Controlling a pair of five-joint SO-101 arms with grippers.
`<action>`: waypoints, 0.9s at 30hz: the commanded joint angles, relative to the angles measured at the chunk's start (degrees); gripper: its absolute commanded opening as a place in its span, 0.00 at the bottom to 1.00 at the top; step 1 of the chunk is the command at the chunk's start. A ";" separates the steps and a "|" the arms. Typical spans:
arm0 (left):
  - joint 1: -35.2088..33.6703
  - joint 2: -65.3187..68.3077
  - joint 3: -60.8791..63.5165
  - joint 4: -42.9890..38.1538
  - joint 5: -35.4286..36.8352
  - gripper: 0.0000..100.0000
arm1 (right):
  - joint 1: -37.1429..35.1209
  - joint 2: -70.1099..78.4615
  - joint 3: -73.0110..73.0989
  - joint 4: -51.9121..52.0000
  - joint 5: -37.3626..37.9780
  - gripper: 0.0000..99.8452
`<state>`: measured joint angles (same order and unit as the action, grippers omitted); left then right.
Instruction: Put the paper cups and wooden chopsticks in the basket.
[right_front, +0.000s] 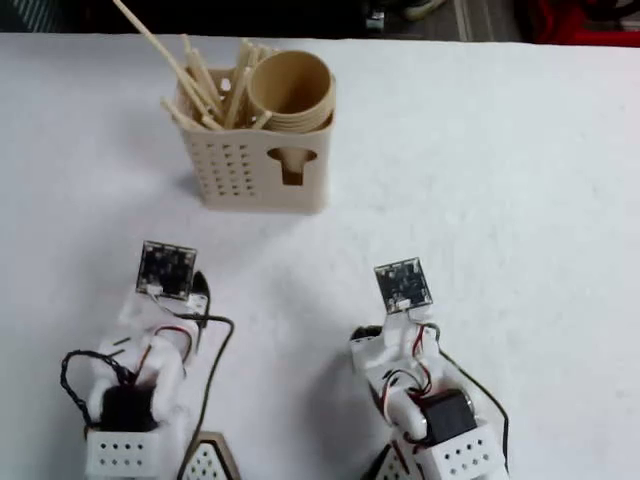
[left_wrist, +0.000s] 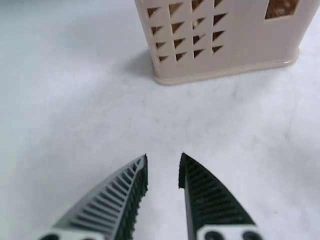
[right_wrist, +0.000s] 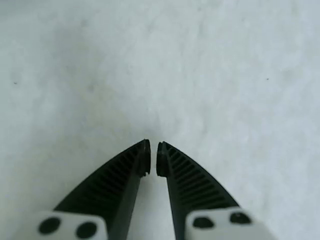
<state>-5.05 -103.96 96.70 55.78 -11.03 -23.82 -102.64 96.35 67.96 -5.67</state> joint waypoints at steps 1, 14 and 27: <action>0.40 -0.31 0.35 0.53 0.26 0.12 | 0.48 -0.04 0.53 0.48 0.35 0.04; 0.48 -0.31 0.26 14.51 0.26 0.09 | 6.64 -0.04 0.53 4.44 0.35 0.04; 0.13 -0.22 0.26 17.67 0.79 0.05 | 6.90 -0.31 0.53 4.62 0.09 0.04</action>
<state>-5.05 -103.96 97.23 73.19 -11.03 -17.49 -102.64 96.35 72.18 -5.67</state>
